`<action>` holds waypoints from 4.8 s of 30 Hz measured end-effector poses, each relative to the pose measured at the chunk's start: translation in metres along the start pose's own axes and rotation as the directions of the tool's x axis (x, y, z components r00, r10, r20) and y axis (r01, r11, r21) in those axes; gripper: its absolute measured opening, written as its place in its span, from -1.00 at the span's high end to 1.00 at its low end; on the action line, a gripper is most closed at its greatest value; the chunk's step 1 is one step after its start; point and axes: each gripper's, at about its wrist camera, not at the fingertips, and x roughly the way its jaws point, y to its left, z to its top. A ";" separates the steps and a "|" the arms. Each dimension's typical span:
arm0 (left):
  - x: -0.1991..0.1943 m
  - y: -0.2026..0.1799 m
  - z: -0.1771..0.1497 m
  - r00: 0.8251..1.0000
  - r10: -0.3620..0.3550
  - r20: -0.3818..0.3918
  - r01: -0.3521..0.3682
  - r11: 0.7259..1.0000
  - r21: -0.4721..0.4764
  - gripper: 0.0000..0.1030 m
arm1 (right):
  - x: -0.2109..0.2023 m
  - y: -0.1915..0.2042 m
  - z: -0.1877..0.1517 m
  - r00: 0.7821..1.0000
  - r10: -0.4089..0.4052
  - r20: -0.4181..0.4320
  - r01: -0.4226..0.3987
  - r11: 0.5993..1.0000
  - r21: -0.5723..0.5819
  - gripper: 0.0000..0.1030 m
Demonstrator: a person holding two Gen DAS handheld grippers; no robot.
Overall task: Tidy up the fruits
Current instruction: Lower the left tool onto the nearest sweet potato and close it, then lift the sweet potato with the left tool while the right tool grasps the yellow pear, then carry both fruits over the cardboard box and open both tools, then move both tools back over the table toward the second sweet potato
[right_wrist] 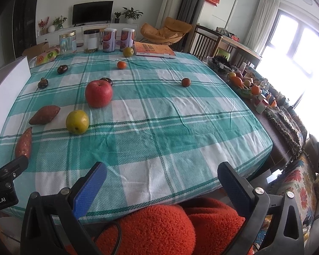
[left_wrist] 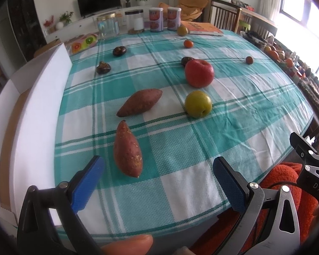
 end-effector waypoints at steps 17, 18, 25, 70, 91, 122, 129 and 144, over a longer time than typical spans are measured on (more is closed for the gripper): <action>0.066 0.051 -0.043 0.949 -0.157 -0.272 0.132 0.985 -0.107 -0.99 | 0.000 0.006 -0.005 0.996 0.084 0.011 -0.084 0.996 0.019 -1.00; 0.072 0.052 -0.046 0.946 -0.142 -0.291 0.114 0.987 -0.111 -0.99 | -0.001 0.005 -0.006 0.996 0.086 0.014 -0.087 0.996 0.021 -1.00; 0.070 0.053 -0.051 0.975 -0.056 -0.213 0.040 0.996 -0.082 -0.99 | -0.001 -0.002 -0.004 0.994 0.109 0.017 -0.110 0.992 0.064 -1.00; -0.016 0.114 0.006 0.932 -0.357 0.056 0.360 0.906 -0.223 0.16 | 0.134 0.100 0.070 0.792 0.553 -0.258 -0.544 0.832 0.115 0.02; -0.054 0.289 -0.029 0.999 0.017 0.042 0.004 0.892 -0.451 0.16 | -0.006 0.214 0.102 0.439 0.876 -0.198 -0.885 0.459 0.072 0.02; -0.061 0.168 0.015 0.961 -0.207 0.181 0.243 0.948 -0.208 -0.78 | 0.021 0.117 0.073 0.839 0.535 0.097 -0.540 0.841 0.033 -0.11; 0.010 0.086 0.019 0.969 -0.244 0.027 0.245 0.966 -0.085 -0.79 | 0.064 0.046 0.036 0.910 0.410 0.069 -0.416 0.896 0.159 -0.11; 0.086 0.065 0.000 0.993 -0.058 -0.100 0.049 0.995 -0.084 -0.79 | 0.098 0.067 0.025 0.909 0.412 0.059 -0.416 0.891 0.182 -0.22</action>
